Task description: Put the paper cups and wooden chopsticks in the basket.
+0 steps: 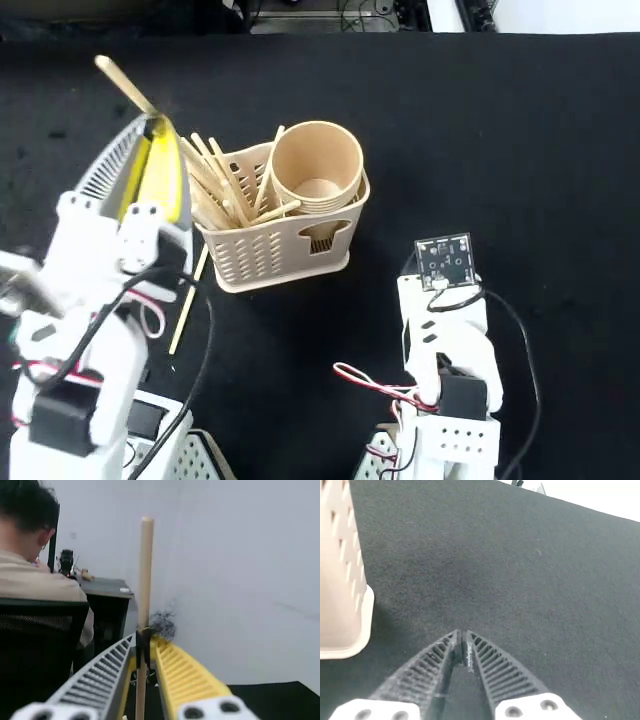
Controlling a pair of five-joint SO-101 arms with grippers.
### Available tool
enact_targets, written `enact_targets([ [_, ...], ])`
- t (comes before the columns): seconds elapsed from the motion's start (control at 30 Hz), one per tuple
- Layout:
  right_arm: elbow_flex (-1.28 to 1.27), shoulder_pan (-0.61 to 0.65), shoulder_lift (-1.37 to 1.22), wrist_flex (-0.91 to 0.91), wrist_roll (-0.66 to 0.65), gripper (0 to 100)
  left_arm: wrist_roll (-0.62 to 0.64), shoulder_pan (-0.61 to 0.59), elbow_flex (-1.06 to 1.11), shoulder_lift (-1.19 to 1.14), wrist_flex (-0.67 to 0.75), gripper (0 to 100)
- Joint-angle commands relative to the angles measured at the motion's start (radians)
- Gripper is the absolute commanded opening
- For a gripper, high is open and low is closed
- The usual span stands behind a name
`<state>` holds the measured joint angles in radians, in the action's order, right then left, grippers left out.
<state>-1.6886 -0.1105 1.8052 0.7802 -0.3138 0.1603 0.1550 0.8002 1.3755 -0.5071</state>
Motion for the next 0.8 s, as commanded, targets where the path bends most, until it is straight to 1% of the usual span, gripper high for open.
enact_targets([
  [0.0,0.005,0.012,0.065,0.002,-0.009,2.1,0.009,0.015,0.11,-0.009,0.021,3],
  [0.07,0.005,0.012,0.065,0.002,-0.009,2.1,0.011,0.013,0.153,-0.009,0.009,4],
  [0.13,0.005,0.012,0.065,0.002,-0.009,2.1,0.012,0.007,0.168,-0.008,-0.046,11],
  [0.2,0.005,0.012,0.065,0.002,-0.009,2.1,0.051,0.007,0.147,-0.008,-0.115,18],
  [0.27,0.005,0.012,0.065,0.002,-0.009,2.1,0.072,0.005,0.091,-0.008,-0.187,19],
  [0.47,0.005,0.012,0.065,0.002,-0.009,2.1,0.017,0.004,-0.148,-0.017,-0.436,19],
  [0.53,0.005,0.012,0.065,0.002,-0.009,2.1,-0.012,-0.044,-0.226,-0.017,-0.511,19],
  [0.63,0.005,0.012,0.065,0.002,-0.009,2.1,-0.064,-0.197,-0.305,-0.032,-0.617,19],
  [0.7,0.005,0.012,0.065,0.003,-0.009,2.1,-0.1,-0.254,-0.295,-0.061,-0.713,19],
  [0.77,0.005,0.012,0.065,0.003,-0.009,2.1,-0.175,-0.268,-0.239,-0.103,-0.769,19],
])
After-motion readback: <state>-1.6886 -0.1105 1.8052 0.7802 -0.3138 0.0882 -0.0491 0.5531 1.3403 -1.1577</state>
